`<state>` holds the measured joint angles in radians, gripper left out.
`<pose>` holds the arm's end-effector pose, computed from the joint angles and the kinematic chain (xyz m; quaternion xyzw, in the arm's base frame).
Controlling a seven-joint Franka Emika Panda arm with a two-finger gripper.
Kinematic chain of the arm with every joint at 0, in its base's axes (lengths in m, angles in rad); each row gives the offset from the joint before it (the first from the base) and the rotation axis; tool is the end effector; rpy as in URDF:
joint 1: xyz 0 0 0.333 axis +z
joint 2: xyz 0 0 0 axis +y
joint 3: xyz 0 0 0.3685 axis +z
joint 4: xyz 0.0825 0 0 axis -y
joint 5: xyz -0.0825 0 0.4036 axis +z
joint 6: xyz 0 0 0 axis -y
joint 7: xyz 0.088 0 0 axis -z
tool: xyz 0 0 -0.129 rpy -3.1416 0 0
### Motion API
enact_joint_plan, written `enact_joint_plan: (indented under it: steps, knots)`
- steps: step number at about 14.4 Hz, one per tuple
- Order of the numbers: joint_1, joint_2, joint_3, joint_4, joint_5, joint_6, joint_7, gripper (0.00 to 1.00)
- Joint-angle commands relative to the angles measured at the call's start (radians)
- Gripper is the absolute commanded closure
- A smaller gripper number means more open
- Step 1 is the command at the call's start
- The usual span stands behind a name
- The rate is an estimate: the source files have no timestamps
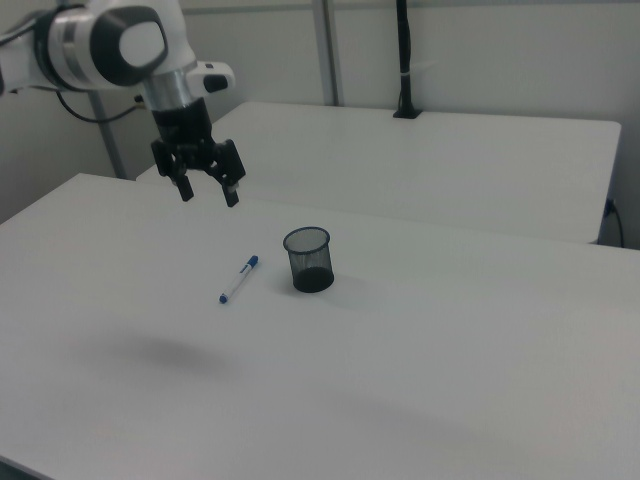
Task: Insert the marker
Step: 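Move the open gripper down toward the white blue-capped marker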
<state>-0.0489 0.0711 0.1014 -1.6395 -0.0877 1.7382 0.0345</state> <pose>0.6109 0.0202 0.5942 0.9990 0.0155 0.0157 0.0391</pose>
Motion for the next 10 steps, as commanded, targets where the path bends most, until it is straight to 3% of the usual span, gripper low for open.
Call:
enact_joint_plan:
  steps: [1,4,10]
  knots:
    - [0.024,0.081,0.001,-0.003,0.022,0.124,-0.007,0.00]
    - [0.037,0.157,0.000,-0.003,0.091,0.256,-0.007,0.00]
    - [0.080,0.320,-0.002,0.010,0.068,0.493,0.019,0.00]
